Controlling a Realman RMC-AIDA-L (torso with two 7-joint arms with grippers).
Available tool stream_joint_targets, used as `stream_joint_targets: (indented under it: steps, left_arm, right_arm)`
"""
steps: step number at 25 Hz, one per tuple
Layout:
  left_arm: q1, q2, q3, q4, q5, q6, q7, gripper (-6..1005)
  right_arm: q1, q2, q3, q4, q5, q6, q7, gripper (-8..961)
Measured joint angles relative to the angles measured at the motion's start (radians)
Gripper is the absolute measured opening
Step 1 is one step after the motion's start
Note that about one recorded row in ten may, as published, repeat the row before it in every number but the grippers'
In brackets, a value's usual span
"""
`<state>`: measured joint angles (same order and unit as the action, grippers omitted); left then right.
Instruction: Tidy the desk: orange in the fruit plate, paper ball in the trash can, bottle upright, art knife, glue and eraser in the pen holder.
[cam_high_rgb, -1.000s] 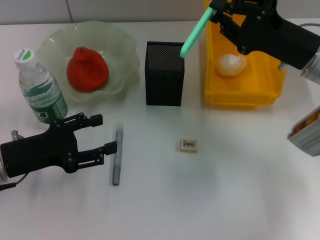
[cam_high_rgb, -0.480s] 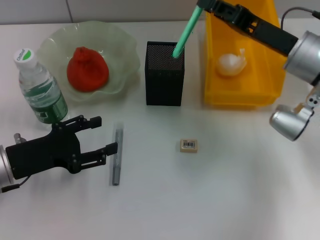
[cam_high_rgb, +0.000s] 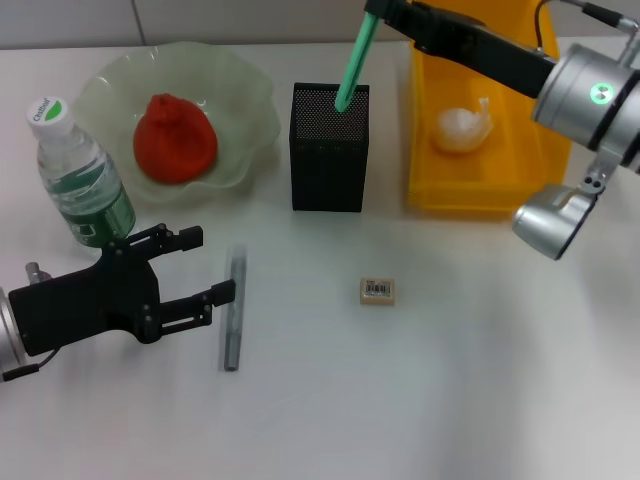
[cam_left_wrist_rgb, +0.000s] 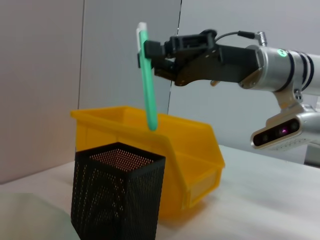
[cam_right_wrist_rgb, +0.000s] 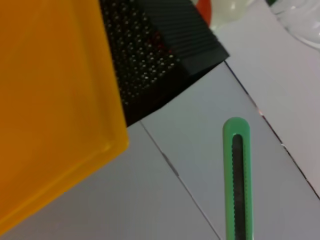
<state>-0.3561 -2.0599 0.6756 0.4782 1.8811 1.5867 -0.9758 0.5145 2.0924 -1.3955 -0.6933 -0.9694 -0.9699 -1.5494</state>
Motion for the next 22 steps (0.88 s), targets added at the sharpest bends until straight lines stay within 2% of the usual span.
stream_joint_targets:
  steps: [13,22]
  left_arm:
    - [0.003,0.006,-0.031,-0.001,-0.008,0.047,0.001,799]
    - [-0.004,0.010,-0.033,0.003,-0.008,0.050,0.001,799]
  right_arm:
    - [0.013,-0.001,-0.156,-0.114,-0.034,0.287,0.009,226]
    - [0.022,0.000,-0.185,-0.124,-0.031,0.325,0.037,263]
